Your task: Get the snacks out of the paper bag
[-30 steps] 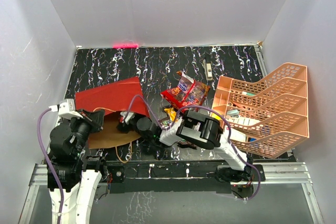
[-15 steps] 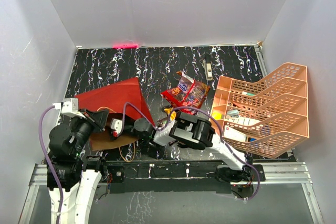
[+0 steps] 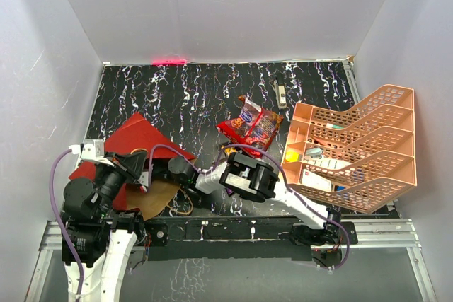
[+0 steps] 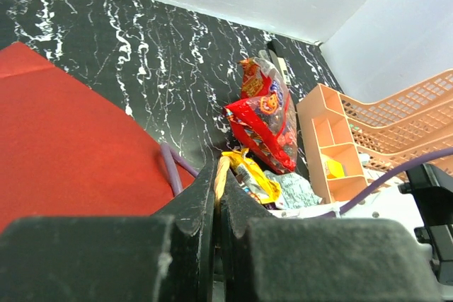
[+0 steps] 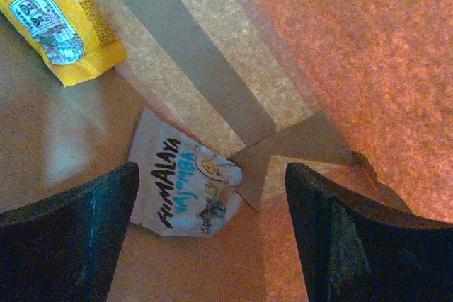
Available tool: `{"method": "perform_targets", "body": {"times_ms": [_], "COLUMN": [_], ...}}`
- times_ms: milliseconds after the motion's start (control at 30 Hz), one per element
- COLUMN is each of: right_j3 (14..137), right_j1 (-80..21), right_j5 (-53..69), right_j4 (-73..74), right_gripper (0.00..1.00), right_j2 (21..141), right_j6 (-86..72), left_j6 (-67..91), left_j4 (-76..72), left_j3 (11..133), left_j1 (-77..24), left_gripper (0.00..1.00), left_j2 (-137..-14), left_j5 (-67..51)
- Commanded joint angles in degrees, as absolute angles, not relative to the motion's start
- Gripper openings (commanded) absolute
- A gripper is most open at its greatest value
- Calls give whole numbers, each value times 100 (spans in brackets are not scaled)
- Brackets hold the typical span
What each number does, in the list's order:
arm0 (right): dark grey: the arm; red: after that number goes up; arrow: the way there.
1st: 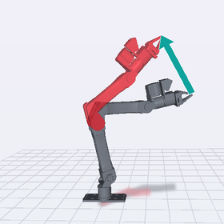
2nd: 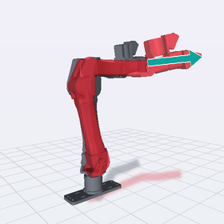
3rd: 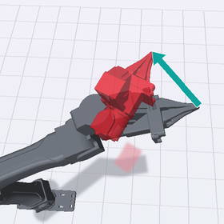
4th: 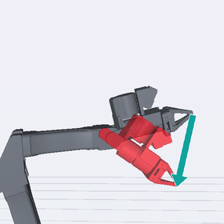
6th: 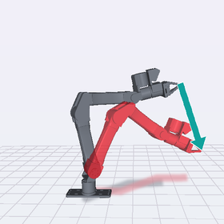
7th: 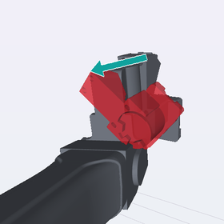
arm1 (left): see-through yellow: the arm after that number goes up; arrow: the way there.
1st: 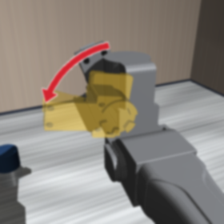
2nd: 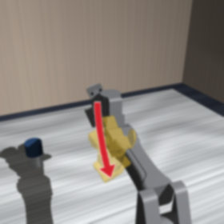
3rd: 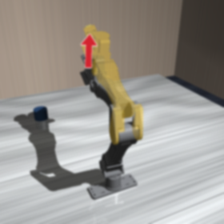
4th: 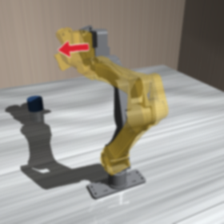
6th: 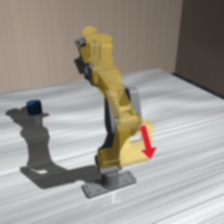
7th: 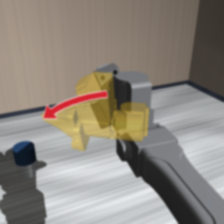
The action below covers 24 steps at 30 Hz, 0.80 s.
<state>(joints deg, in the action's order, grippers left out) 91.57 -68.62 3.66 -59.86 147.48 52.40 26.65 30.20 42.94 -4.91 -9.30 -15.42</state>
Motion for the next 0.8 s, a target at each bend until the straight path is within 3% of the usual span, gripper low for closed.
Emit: {"method": "perform_targets", "body": {"times_ms": [0, 367, 533, 767], "right_j3": [8989, 7206, 6249, 6715], "right_j1": [-6920, -6897, -6942, -7070], "right_j5": [196, -1578, -702, 105], "right_j4": [-5761, -5668, -5659, -4939], "right_gripper": [88, 91, 91, 89], "right_j2": [14445, 13176, 12491, 12523], "right_j6": [5609, 5696, 6093, 6837], "left_j6": [2803, 2872, 2801, 2751], "left_j4": [2889, 2947, 2886, 2808], "left_j3": [4272, 4300, 4288, 4271], "left_j1": [-536, -536, -538, -539], "left_gripper": [0, 0, 0, 0], "left_j2": [-995, -1190, -1234, -1230], "left_j5": [-1141, -887, -1071, -1303]}}
